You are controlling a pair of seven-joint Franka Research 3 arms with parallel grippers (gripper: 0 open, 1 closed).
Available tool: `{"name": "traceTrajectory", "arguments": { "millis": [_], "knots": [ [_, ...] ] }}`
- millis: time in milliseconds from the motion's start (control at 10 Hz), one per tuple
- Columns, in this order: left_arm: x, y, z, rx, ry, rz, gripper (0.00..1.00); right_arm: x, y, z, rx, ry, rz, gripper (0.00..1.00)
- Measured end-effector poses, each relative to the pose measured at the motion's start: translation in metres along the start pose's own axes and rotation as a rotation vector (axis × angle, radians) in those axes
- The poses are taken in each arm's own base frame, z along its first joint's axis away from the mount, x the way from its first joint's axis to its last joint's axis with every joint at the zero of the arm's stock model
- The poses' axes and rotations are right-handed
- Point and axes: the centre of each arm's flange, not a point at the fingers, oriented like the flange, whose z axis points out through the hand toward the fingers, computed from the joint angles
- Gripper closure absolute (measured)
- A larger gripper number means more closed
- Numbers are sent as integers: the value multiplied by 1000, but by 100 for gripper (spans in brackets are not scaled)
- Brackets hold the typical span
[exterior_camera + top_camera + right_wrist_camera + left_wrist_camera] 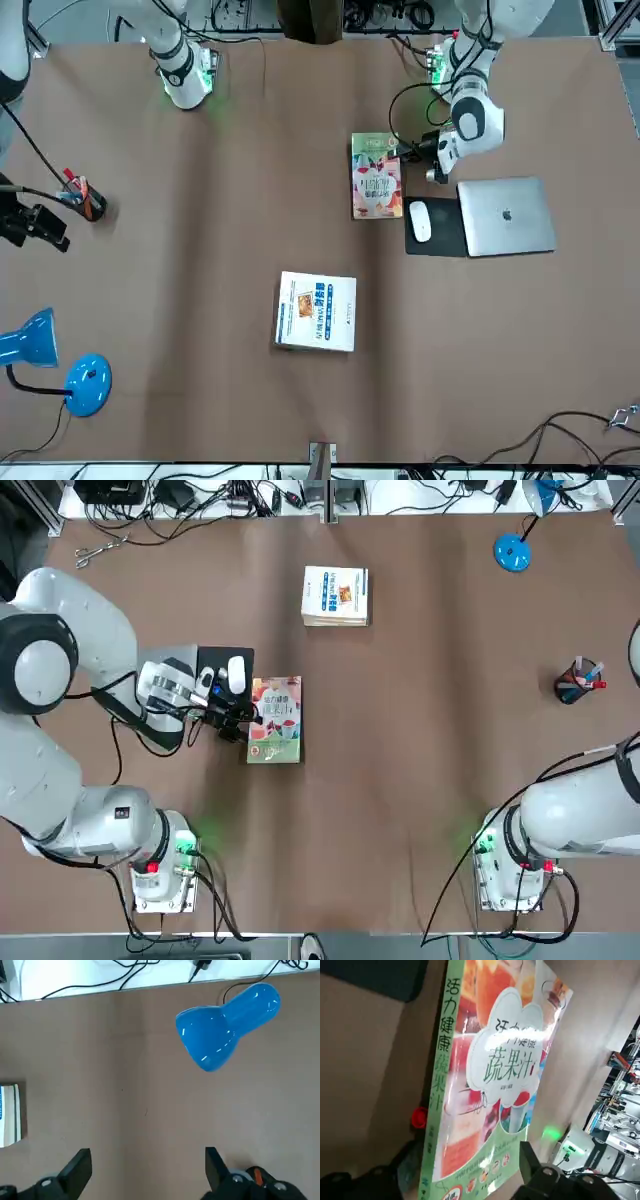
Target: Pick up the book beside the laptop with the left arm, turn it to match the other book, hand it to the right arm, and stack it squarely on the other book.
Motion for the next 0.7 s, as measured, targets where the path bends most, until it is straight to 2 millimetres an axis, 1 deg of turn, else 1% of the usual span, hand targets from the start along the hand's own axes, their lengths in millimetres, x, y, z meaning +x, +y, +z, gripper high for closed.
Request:
{"name": "traceTrajectory", "arguments": {
  "millis": [200,300,400,600,700],
  "knots": [
    [2,-4,4,-5,-4,12,14,0,0,0,0,-2,-1,0],
    [3,-4,5,-7,-5,9,18,-1,-1,1,-1,-10,-1,0],
    [4,-5,5,-9,-2,5,26,-2,0,2,-1,-20,-1,0],
    [5,-6,6,-6,1,3,59,-3,0,2,-2,-26,0,0],
    [5,-5,6,-8,2,10,71,-3,2,2,-3,-26,3,0]
  ]
}}
